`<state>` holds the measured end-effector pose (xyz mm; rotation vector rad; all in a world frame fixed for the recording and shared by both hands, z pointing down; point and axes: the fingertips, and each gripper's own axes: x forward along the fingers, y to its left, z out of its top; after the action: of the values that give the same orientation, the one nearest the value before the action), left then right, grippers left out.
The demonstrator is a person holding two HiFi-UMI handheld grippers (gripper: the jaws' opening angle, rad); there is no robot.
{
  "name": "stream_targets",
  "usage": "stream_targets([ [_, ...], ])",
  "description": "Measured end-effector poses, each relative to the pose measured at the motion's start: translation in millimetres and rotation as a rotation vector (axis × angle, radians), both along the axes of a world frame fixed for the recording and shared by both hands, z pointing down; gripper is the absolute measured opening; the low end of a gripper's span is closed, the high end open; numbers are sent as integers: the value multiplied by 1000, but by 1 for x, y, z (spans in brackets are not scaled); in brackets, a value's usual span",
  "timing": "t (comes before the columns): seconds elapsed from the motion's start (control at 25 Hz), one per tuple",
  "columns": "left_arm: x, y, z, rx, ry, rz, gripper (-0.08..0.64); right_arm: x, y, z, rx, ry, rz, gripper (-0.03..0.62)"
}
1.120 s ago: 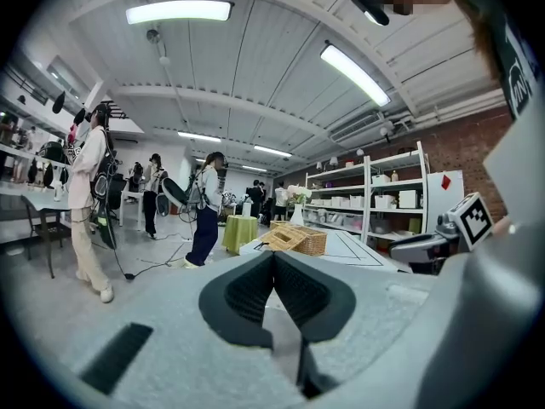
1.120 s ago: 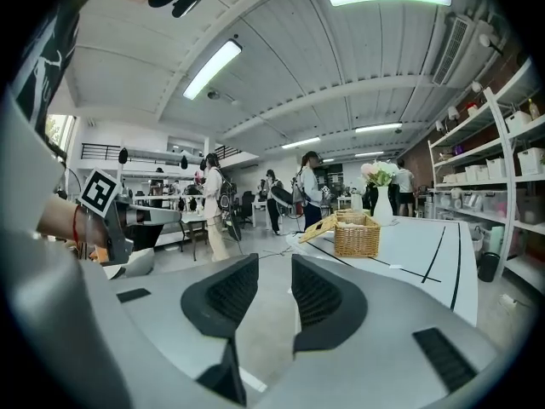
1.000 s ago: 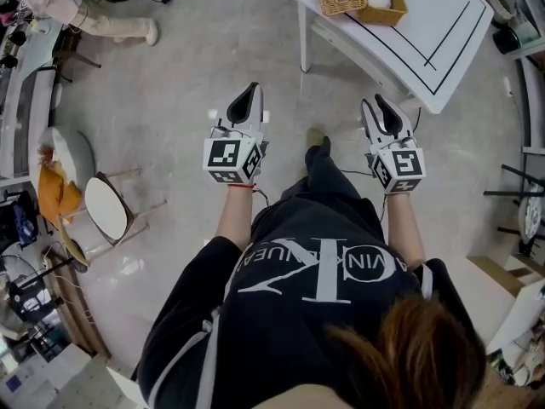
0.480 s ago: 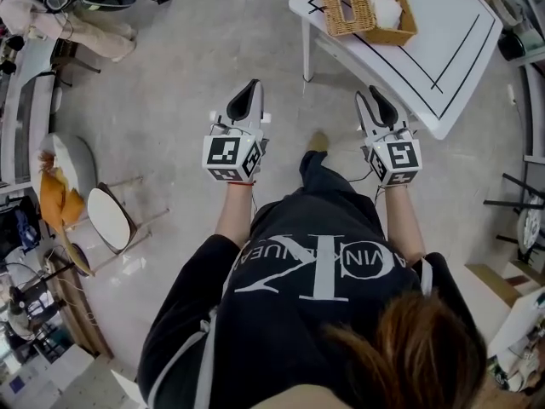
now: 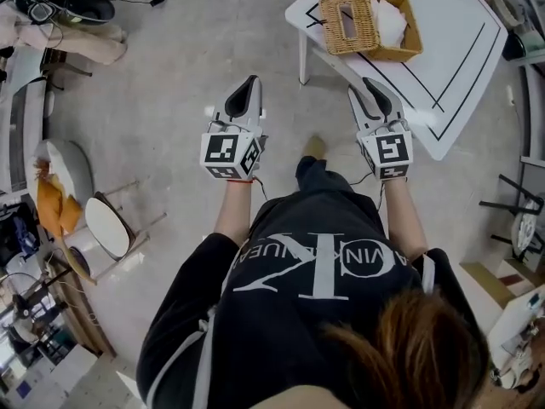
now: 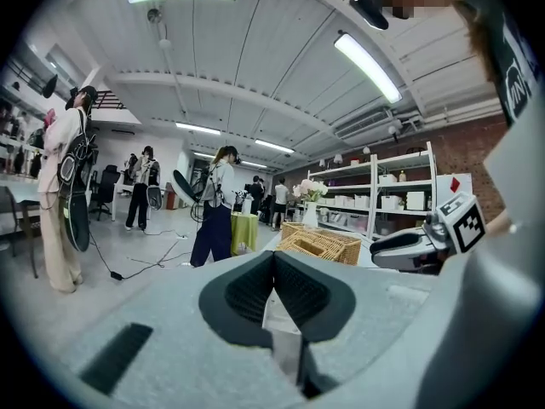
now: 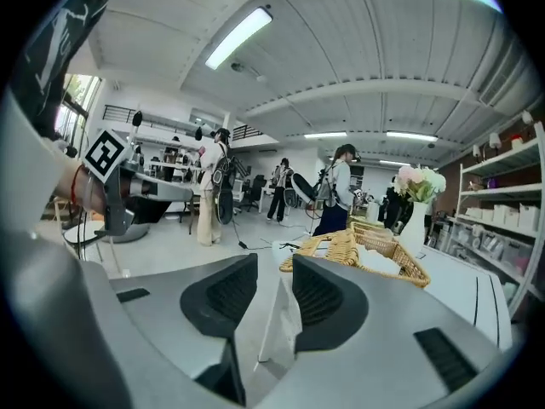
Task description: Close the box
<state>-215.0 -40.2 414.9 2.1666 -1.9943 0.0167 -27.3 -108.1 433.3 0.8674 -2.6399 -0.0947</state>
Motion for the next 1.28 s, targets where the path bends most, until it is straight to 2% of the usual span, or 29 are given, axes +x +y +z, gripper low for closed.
stream_targets([
  [0.2,-4,-24,10,-23,10,5,11,-18,-18,12,79,165,-57,131],
  [0.48,-12,-47,21,-53,21,-6,11,-41,-42,28,257,433,-130,132],
  [0.8,-20,-61,40,-89,44,-26,11,-51,-65,64,406,721,-188,137],
  [1.04,-23,-67,46,-105,50,-34,11,-57,-67,78,512,838,-264,140],
  [1.28,-23,-78,45,-91,57,-35,11,-64,-74,84,596,953,-295,140],
])
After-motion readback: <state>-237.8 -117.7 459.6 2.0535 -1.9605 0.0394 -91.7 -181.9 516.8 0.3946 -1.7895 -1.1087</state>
